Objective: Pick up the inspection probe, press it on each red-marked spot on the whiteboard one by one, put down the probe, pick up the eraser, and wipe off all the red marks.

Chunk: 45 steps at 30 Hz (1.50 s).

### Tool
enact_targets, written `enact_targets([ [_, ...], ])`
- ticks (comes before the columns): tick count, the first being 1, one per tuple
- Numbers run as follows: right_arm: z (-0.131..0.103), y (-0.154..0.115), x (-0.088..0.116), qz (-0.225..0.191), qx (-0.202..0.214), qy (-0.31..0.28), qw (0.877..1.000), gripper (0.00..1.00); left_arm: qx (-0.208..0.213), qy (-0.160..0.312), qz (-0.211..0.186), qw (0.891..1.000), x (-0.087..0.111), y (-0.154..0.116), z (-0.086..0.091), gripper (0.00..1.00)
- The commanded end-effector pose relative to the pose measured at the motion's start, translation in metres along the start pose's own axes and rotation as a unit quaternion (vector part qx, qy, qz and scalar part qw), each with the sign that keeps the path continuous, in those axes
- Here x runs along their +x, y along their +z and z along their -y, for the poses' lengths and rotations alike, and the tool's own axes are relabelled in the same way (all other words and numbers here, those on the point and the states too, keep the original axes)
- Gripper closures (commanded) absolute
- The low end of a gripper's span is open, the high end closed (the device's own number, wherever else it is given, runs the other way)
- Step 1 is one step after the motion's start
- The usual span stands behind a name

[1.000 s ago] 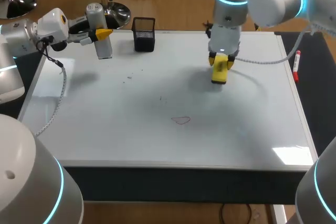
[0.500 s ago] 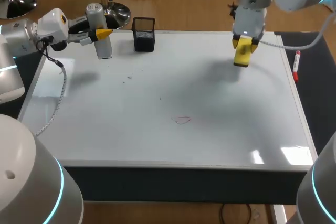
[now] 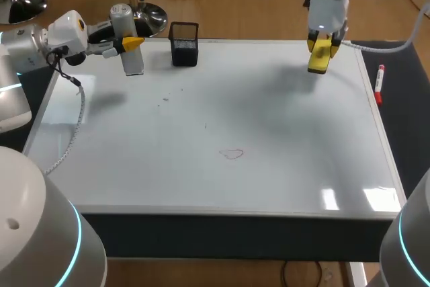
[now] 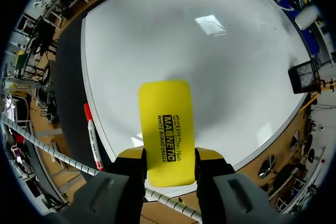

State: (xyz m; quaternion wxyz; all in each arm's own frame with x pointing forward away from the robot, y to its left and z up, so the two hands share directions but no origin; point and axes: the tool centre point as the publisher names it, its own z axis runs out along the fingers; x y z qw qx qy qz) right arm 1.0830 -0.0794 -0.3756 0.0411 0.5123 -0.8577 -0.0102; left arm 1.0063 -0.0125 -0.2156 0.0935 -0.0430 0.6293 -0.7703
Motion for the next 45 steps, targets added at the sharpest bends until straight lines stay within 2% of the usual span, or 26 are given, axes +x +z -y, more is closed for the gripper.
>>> enact_targets([
  [1,0.003,-0.003,-0.003,-0.006,-0.004,0.003,1.0,1.0,-0.001,0.001,0.003,1.0,0.002,0.001,0.002,1.0],
  [16,0.003,-0.003,-0.003,-0.006,-0.004,0.003,1.0,1.0,-0.001,0.001,0.003,1.0,0.002,0.001,0.002,1.0],
  [20,0.003,-0.003,-0.003,-0.006,-0.004,0.003,1.0,1.0,0.001,0.004,-0.009,1.0,0.017,0.013,0.003,1.0],
  [25,0.003,-0.003,-0.003,-0.006,-0.004,0.003,1.0,1.0,0.004,0.0,-0.031,0.999,0.043,0.031,0.004,1.0],
  [31,0.003,-0.003,-0.003,-0.006,-0.004,0.003,1.0,1.0,0.022,-0.008,-0.057,0.998,0.086,0.048,0.01,1.0],
  [39,0.003,-0.003,-0.003,-0.006,-0.004,0.003,1.0,1.0,0.034,-0.03,-0.137,0.989,0.157,0.09,0.004,1.0],
  [45,0.003,-0.003,-0.003,-0.006,-0.004,0.003,1.0,1.0,0.047,-0.051,-0.203,0.977,0.211,0.122,-0.003,1.0],
])
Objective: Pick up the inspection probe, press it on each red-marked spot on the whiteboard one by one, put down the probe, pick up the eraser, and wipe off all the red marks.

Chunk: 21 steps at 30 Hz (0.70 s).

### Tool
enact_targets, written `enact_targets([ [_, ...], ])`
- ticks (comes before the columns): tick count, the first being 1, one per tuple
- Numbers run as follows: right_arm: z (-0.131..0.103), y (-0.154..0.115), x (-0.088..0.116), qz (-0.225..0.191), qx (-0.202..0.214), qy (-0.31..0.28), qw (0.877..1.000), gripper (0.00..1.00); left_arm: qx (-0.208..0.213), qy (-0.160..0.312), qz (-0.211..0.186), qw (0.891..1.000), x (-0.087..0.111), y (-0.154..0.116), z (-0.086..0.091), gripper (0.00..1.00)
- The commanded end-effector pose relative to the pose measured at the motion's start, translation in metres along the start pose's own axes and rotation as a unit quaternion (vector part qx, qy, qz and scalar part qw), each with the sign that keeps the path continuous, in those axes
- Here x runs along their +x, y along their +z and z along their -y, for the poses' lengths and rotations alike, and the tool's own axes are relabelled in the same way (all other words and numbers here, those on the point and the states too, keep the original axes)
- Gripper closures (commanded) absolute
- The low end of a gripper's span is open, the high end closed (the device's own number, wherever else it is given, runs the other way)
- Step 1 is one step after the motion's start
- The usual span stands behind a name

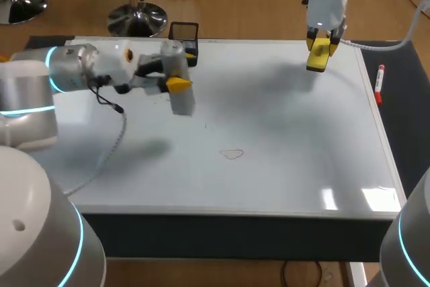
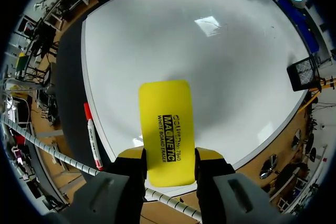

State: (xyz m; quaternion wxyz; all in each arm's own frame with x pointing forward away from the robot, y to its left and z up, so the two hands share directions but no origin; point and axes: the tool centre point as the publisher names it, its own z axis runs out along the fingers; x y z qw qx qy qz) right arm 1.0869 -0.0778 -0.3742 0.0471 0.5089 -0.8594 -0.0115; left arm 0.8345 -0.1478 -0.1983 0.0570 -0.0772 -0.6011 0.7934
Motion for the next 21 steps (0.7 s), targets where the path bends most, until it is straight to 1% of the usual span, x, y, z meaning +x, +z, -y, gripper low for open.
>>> enact_targets([
  [1,0.001,-0.002,0.0,-0.002,0.0,-0.001,1.0,1.0,0.01,-0.011,-0.025,1.0,0.013,0.03,-0.016,1.0],
  [5,0.001,-0.002,0.0,-0.002,0.0,-0.001,1.0,1.0,0.011,-0.025,-0.044,0.999,0.026,0.047,-0.03,1.0],
  [9,0.001,-0.002,0.0,-0.002,0.0,-0.001,1.0,1.0,0.014,-0.038,-0.054,0.998,0.034,0.058,-0.044,1.0],
  [10,0.001,-0.002,0.0,-0.002,0.0,-0.001,1.0,1.0,0.021,-0.043,-0.055,0.997,0.036,0.06,-0.047,1.0],
  [17,0.001,-0.002,0.0,-0.002,0.0,-0.001,1.0,1.0,0.035,-0.046,-0.081,0.995,0.05,0.085,-0.068,1.0],
  [21,0.001,-0.002,0.0,-0.002,0.0,-0.001,1.0,1.0,0.028,-0.049,-0.1,0.993,0.058,0.096,-0.083,1.0],
])
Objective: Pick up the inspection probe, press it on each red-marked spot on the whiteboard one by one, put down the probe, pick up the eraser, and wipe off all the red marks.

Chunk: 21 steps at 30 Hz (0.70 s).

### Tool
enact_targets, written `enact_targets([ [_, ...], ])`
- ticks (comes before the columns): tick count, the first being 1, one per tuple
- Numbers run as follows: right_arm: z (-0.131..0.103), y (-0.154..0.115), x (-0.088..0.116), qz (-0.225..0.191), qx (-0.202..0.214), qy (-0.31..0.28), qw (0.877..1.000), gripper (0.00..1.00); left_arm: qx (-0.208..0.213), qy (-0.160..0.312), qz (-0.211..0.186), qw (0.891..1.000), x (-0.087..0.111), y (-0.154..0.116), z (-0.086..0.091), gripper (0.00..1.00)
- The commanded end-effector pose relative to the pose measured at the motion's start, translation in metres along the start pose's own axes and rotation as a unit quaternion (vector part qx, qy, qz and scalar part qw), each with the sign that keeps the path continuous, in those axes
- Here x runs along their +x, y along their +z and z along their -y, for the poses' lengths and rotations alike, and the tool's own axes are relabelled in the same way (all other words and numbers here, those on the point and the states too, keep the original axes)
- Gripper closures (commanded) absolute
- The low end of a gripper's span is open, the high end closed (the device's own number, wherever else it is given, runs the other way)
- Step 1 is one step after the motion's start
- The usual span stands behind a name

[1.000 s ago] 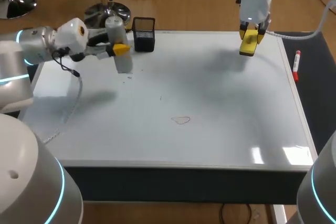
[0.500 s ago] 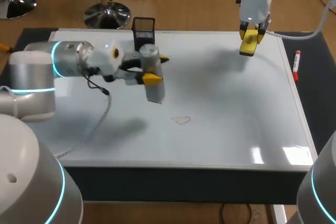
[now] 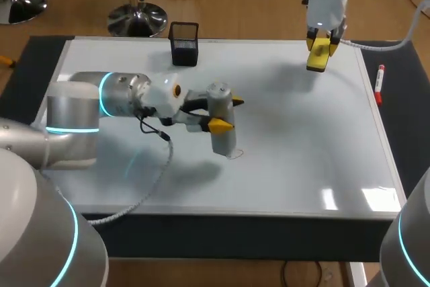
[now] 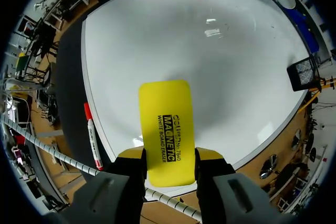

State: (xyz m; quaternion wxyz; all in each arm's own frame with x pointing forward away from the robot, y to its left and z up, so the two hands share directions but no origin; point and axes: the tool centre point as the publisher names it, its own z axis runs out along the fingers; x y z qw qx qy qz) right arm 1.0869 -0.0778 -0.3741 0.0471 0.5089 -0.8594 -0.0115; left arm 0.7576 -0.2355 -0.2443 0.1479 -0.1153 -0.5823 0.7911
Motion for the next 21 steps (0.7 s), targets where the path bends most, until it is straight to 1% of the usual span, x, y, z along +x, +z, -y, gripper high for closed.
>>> enact_targets([
  [1,0.001,-0.002,0.0,-0.002,0.0,-0.001,1.0,1.0,0.007,-0.003,-0.019,1.0,-0.007,0.011,-0.019,1.0],
  [5,0.001,-0.002,0.0,-0.002,0.0,-0.001,1.0,1.0,0.005,-0.005,-0.021,1.0,-0.011,0.011,-0.027,1.0],
  [11,0.001,-0.002,0.0,-0.002,0.0,-0.001,1.0,1.0,-0.011,-0.001,-0.029,1.0,-0.022,0.005,-0.037,1.0],
  [17,0.001,-0.002,0.0,-0.002,0.0,-0.001,1.0,1.0,-0.017,-0.005,-0.019,1.0,-0.031,-0.004,-0.041,1.0],
  [21,0.001,-0.002,0.0,-0.002,0.0,-0.001,1.0,1.0,-0.022,-0.016,-0.013,1.0,-0.035,-0.008,-0.048,1.0],
])
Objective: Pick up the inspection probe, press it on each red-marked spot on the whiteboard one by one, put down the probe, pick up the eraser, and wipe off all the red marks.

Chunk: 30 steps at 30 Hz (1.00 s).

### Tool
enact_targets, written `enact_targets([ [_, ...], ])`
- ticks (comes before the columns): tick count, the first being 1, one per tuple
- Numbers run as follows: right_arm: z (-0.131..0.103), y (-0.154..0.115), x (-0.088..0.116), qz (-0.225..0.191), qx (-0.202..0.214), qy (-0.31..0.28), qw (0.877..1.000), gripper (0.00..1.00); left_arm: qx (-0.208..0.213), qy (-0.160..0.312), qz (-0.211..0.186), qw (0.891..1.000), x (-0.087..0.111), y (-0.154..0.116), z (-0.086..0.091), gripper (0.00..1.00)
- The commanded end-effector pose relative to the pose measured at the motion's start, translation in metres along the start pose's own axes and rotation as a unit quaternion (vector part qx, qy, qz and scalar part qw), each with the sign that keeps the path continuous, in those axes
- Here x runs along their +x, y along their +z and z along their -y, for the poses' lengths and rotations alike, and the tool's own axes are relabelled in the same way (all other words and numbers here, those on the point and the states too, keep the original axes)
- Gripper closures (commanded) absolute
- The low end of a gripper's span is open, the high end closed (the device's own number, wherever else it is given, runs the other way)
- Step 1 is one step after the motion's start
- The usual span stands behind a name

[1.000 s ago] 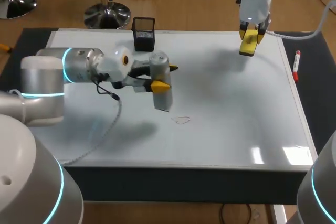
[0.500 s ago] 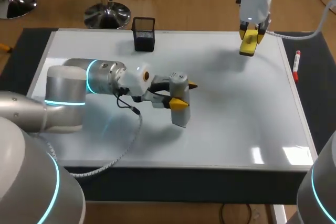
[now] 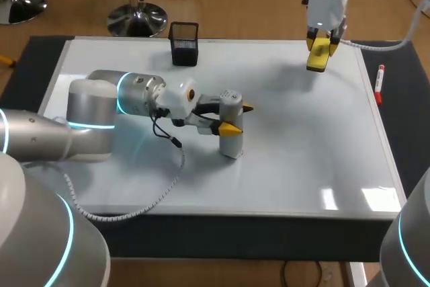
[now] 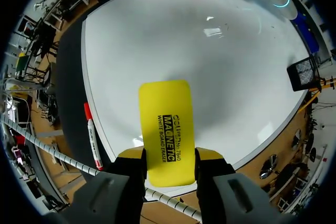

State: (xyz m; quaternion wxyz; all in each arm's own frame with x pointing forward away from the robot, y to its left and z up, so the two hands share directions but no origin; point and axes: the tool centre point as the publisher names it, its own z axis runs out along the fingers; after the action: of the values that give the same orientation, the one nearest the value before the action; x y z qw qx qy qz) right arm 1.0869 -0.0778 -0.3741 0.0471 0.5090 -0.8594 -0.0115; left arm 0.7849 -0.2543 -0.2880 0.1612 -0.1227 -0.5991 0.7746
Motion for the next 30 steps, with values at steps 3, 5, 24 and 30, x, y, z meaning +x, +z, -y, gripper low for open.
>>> enact_targets([
  [3,0.001,-0.002,0.0,-0.002,0.0,-0.001,1.0,1.0,0.001,-0.015,0.003,1.0,-0.005,-0.005,-0.01,1.0],
  [5,0.001,-0.002,0.0,-0.002,0.0,-0.001,1.0,1.0,0.005,-0.022,0.005,1.0,-0.006,-0.007,-0.013,1.0],
  [24,0.001,-0.002,0.0,-0.002,0.0,-0.001,1.0,1.0,0.0,-0.015,0.012,1.0,-0.009,-0.011,-0.007,1.0],
  [30,0.001,-0.002,0.0,-0.002,0.0,-0.001,1.0,1.0,0.011,0.014,0.027,0.999,-0.013,-0.021,0.022,1.0],
])
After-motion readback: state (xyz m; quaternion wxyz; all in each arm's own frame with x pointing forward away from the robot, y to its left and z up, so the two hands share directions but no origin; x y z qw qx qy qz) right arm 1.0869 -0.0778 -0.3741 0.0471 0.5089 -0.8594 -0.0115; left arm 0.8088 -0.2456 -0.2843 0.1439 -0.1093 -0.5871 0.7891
